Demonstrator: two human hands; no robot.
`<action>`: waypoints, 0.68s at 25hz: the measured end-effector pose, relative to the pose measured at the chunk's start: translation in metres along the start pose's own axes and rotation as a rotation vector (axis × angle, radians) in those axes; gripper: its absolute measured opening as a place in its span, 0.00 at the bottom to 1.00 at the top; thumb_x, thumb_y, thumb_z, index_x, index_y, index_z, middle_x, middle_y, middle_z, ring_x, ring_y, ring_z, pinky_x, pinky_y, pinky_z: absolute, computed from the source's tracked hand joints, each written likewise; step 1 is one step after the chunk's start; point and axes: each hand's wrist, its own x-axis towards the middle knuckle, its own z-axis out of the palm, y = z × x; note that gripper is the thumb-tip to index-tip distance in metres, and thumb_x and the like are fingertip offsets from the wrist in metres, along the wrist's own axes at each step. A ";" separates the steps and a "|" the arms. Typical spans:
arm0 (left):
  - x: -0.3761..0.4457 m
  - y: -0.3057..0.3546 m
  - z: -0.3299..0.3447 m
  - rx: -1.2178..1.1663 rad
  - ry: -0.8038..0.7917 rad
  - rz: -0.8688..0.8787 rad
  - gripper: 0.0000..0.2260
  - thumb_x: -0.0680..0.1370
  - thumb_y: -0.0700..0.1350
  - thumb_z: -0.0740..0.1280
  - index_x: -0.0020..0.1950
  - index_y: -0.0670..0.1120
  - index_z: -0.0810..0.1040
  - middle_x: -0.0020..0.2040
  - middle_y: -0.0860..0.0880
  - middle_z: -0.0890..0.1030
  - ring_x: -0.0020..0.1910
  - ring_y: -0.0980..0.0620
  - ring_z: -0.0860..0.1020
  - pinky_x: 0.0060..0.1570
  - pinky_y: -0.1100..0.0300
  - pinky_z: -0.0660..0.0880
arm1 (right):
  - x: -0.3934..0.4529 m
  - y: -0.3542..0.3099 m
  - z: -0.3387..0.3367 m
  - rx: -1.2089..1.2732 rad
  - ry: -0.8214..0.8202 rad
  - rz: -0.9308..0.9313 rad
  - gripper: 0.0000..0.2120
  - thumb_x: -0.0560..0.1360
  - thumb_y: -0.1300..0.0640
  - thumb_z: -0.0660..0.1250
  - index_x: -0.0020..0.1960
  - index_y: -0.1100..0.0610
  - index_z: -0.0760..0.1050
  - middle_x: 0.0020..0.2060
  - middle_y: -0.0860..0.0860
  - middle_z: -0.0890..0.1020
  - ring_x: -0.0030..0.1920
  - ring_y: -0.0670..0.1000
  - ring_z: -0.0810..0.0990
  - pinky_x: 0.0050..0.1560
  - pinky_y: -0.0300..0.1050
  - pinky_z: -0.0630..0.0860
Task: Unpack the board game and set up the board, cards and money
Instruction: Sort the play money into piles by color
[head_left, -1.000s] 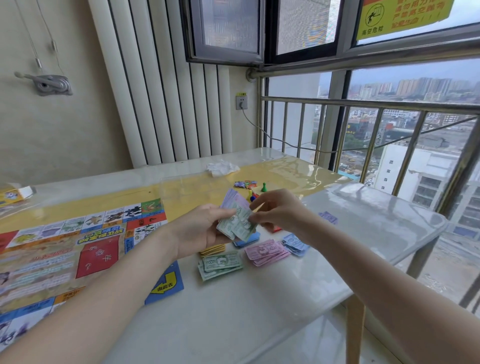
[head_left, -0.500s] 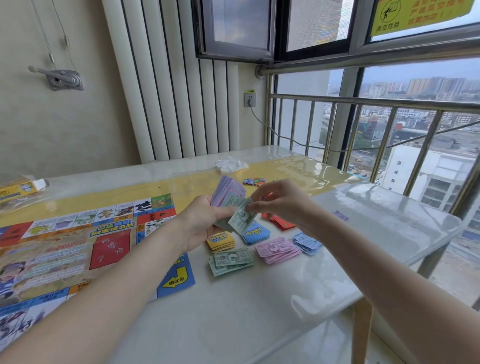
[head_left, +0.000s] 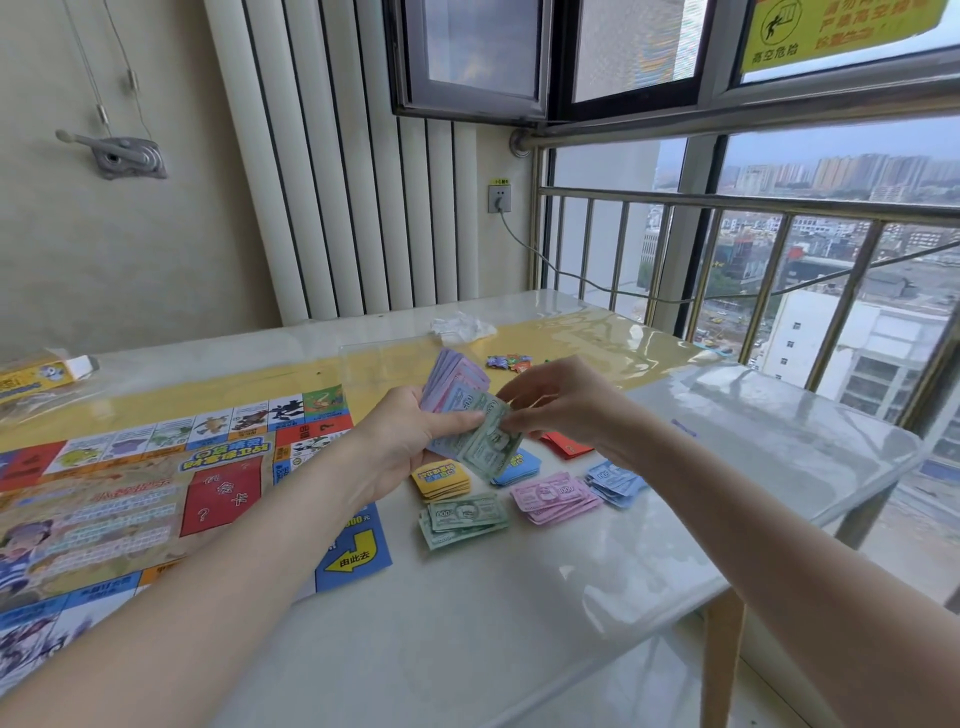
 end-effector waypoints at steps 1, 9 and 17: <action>0.000 0.000 0.000 0.019 0.002 -0.002 0.12 0.72 0.34 0.69 0.54 0.39 0.76 0.46 0.42 0.81 0.41 0.47 0.80 0.39 0.60 0.80 | -0.001 -0.001 0.002 -0.014 0.010 0.004 0.08 0.68 0.68 0.71 0.47 0.63 0.81 0.39 0.56 0.80 0.32 0.47 0.76 0.36 0.38 0.76; -0.012 -0.002 -0.024 -0.058 0.023 0.012 0.04 0.77 0.37 0.63 0.50 0.38 0.76 0.38 0.45 0.84 0.33 0.54 0.83 0.34 0.64 0.80 | -0.018 0.000 0.024 0.310 -0.011 0.204 0.09 0.69 0.69 0.70 0.49 0.64 0.77 0.33 0.56 0.78 0.27 0.47 0.76 0.26 0.32 0.73; -0.030 -0.005 -0.042 0.117 -0.035 -0.122 0.08 0.76 0.36 0.65 0.54 0.35 0.75 0.39 0.42 0.85 0.34 0.51 0.84 0.34 0.62 0.81 | -0.029 0.007 0.064 -0.692 0.062 0.013 0.09 0.71 0.53 0.70 0.49 0.56 0.77 0.44 0.50 0.79 0.46 0.53 0.77 0.38 0.42 0.69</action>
